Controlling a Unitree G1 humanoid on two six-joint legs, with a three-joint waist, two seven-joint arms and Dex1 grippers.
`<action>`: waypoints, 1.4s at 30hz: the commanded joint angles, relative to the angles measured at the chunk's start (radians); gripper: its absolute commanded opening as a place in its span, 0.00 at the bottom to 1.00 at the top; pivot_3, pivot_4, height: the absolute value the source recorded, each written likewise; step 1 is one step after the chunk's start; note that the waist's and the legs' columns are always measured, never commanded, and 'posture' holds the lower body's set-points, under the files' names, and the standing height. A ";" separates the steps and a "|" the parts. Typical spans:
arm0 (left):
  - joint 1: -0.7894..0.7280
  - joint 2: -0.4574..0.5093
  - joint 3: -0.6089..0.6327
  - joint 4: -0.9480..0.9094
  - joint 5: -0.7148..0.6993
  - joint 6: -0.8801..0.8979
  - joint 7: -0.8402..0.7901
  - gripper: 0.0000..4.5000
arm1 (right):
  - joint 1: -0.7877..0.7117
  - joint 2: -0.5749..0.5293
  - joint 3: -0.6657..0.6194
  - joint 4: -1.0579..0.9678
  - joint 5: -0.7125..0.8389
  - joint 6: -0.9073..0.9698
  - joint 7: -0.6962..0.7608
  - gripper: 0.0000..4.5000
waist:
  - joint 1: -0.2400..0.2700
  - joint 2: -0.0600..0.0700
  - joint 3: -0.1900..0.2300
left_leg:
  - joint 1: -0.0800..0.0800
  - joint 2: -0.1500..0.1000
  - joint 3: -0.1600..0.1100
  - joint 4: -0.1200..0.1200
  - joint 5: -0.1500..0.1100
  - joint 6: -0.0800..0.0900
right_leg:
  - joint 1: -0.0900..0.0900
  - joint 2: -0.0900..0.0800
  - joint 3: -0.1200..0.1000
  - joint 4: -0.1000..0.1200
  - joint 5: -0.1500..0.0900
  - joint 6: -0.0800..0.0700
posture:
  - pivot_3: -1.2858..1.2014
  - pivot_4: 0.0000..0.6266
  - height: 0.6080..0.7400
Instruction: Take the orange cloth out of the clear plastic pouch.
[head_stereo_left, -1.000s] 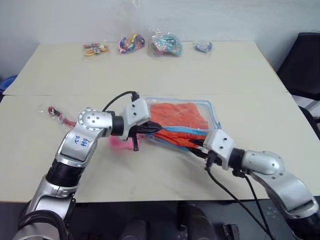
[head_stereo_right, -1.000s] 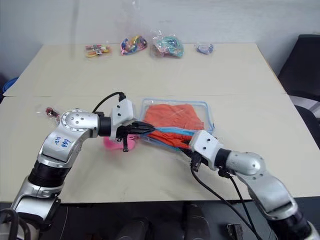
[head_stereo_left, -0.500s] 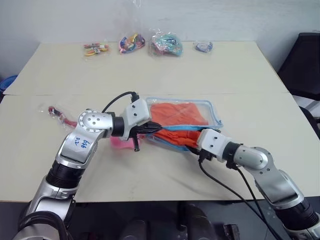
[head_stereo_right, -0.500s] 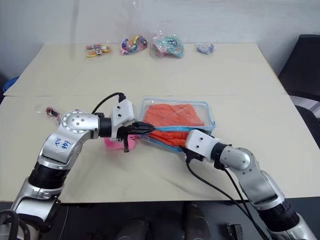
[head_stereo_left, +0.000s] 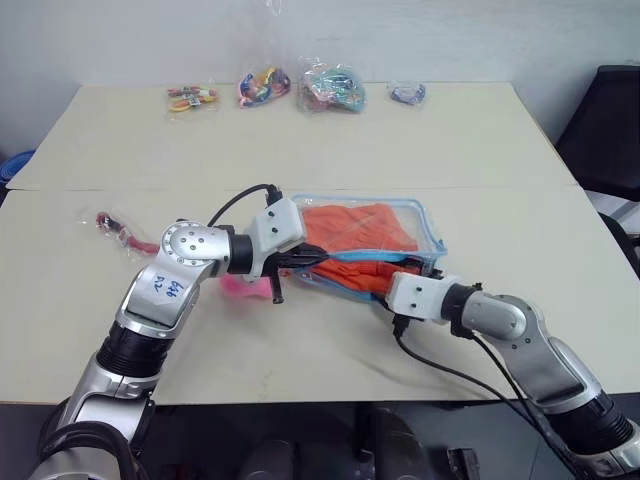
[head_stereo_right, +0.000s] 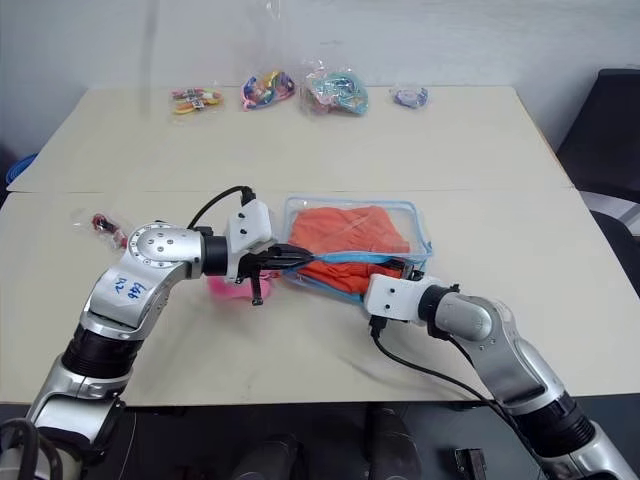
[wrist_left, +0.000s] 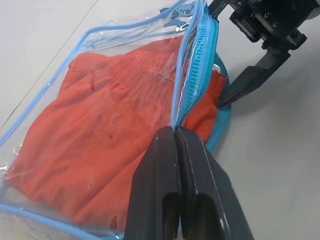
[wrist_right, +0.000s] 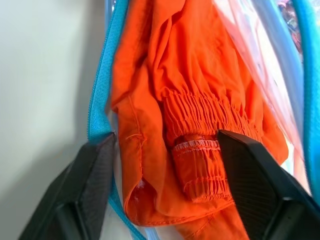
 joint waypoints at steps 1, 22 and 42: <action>-0.005 -0.007 0.007 -0.040 -0.014 -0.013 0.007 0.00 | -0.053 0.017 0.030 0.034 -0.086 -0.040 -0.016 0.73 | -0.001 0.000 0.000 | 0.000 0.000 0.000 0.000 0.000 0.000 | 0.000 0.000 0.000 0.000 0.000 0.000 | 0.52 0.24 1.00; -0.032 -0.033 0.004 -0.018 -0.015 -0.008 0.023 0.00 | -0.165 0.147 0.164 0.177 -0.425 -0.043 0.002 0.73 | -0.024 -0.001 -0.001 | 0.002 0.000 0.000 0.000 0.001 -0.001 | 0.001 0.000 0.001 0.002 0.000 0.000 | 0.52 0.24 1.00; -0.035 -0.042 -0.002 0.009 -0.005 -0.028 0.035 0.00 | -0.131 0.184 0.117 0.060 -0.306 0.053 0.126 0.73 | -0.023 -0.001 -0.001 | 0.000 0.000 -0.003 0.000 0.001 -0.002 | 0.000 0.000 -0.001 0.001 0.000 -0.001 | 0.52 0.24 1.00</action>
